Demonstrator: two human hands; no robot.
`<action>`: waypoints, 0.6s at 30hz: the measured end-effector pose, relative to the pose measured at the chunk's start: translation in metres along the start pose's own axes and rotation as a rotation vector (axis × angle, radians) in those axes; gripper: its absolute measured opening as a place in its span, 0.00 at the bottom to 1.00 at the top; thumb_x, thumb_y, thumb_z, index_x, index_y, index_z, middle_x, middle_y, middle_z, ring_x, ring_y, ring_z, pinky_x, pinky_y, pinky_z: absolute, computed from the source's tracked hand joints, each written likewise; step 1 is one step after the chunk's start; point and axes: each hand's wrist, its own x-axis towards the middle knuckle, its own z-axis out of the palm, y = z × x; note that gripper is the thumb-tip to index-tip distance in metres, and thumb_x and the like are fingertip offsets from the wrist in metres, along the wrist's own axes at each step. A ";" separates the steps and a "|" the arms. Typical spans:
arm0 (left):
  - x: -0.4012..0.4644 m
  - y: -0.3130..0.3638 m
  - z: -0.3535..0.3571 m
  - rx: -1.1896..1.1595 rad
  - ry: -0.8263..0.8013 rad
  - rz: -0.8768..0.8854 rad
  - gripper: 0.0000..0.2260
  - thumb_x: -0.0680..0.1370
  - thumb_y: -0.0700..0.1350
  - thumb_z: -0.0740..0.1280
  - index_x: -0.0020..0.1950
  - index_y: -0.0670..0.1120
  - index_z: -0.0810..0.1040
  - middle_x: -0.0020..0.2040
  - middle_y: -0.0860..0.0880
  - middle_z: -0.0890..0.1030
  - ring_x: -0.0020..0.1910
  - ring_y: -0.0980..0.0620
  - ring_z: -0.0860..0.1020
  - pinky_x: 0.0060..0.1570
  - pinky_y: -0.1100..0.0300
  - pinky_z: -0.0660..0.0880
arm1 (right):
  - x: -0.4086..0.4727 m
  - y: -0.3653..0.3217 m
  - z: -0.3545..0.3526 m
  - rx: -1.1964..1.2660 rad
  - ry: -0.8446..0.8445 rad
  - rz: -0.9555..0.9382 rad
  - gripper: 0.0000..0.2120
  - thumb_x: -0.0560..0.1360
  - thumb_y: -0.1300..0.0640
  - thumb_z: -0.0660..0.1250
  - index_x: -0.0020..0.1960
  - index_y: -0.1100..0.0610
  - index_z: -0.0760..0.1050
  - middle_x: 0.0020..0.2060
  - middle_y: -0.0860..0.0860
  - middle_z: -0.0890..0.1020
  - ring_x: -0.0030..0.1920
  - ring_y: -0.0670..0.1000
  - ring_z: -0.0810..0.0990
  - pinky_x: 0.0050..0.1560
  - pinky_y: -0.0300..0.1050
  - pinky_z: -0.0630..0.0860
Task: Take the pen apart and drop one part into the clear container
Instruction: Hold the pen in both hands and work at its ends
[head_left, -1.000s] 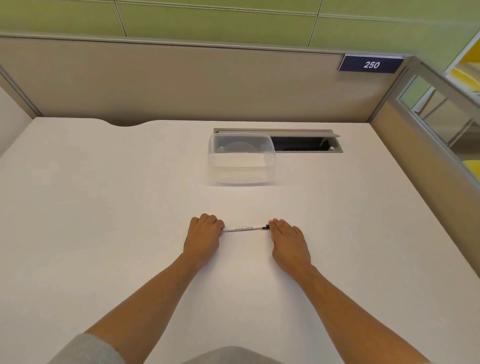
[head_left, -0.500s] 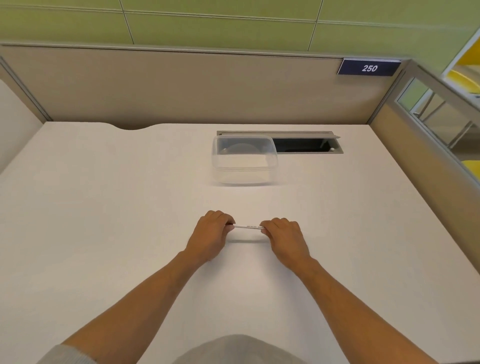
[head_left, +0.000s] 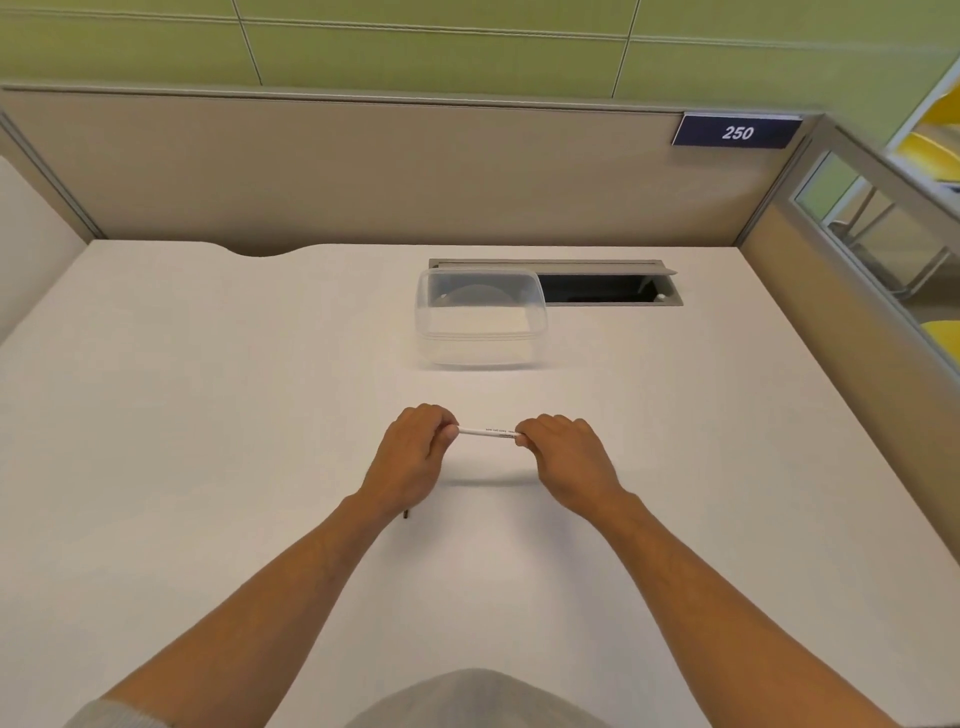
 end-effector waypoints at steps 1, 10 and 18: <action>0.000 0.002 0.000 -0.001 0.010 0.004 0.06 0.82 0.44 0.61 0.47 0.46 0.74 0.42 0.53 0.76 0.43 0.50 0.71 0.44 0.55 0.69 | 0.002 0.000 -0.003 -0.004 0.004 -0.006 0.09 0.81 0.55 0.57 0.48 0.55 0.75 0.37 0.51 0.78 0.38 0.55 0.72 0.38 0.47 0.59; -0.002 0.012 0.000 -0.067 0.048 -0.040 0.10 0.80 0.45 0.55 0.43 0.45 0.73 0.39 0.50 0.75 0.41 0.47 0.71 0.43 0.54 0.69 | 0.002 -0.004 -0.010 -0.016 0.063 -0.018 0.04 0.78 0.59 0.63 0.45 0.55 0.76 0.33 0.51 0.78 0.34 0.56 0.72 0.36 0.45 0.60; -0.002 0.020 0.005 -0.059 0.076 -0.101 0.11 0.82 0.40 0.56 0.41 0.45 0.70 0.37 0.52 0.72 0.38 0.50 0.70 0.38 0.64 0.66 | 0.000 -0.004 -0.008 -0.031 0.099 -0.005 0.06 0.73 0.64 0.68 0.44 0.54 0.76 0.31 0.50 0.77 0.33 0.55 0.72 0.35 0.45 0.60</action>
